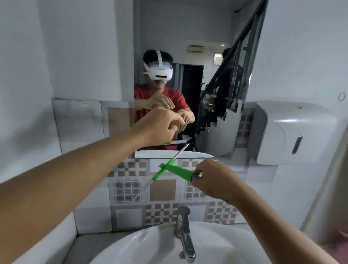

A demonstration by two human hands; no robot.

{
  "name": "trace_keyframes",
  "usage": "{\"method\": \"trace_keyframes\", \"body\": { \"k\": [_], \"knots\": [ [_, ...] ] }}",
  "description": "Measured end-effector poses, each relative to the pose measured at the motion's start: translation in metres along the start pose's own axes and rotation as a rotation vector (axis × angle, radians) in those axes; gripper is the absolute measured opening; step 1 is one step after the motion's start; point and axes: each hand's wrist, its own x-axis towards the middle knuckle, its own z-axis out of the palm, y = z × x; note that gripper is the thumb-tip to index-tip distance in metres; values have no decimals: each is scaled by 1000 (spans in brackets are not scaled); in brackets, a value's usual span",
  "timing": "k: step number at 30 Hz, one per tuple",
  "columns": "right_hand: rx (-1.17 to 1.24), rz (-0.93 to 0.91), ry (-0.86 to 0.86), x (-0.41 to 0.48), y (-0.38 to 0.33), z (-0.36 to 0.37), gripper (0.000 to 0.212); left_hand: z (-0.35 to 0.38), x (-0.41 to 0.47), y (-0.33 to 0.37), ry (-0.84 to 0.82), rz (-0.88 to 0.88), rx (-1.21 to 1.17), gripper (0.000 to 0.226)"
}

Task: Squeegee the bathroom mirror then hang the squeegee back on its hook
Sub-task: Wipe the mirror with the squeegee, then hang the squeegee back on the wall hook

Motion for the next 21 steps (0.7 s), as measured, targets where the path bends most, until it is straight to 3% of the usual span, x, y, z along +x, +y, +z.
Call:
{"method": "trace_keyframes", "body": {
  "k": [4,7,13,17,21],
  "knots": [
    [-152,-121,-22,-8,10,-47,24,14,-27,38,-427,-95,-125,32],
    [-178,-233,-67,-10,15,-72,17,20,-36,47,-557,-134,-195,39],
    [-151,-320,15,6,28,-81,14,14,-40,54,-436,-249,-219,40],
    [-73,-360,208,13,36,-86,16,6,-40,59,-319,-321,-214,30],
    [-85,-403,460,24,42,-80,35,-6,-39,67,-207,-370,-178,26]
  ]
}}
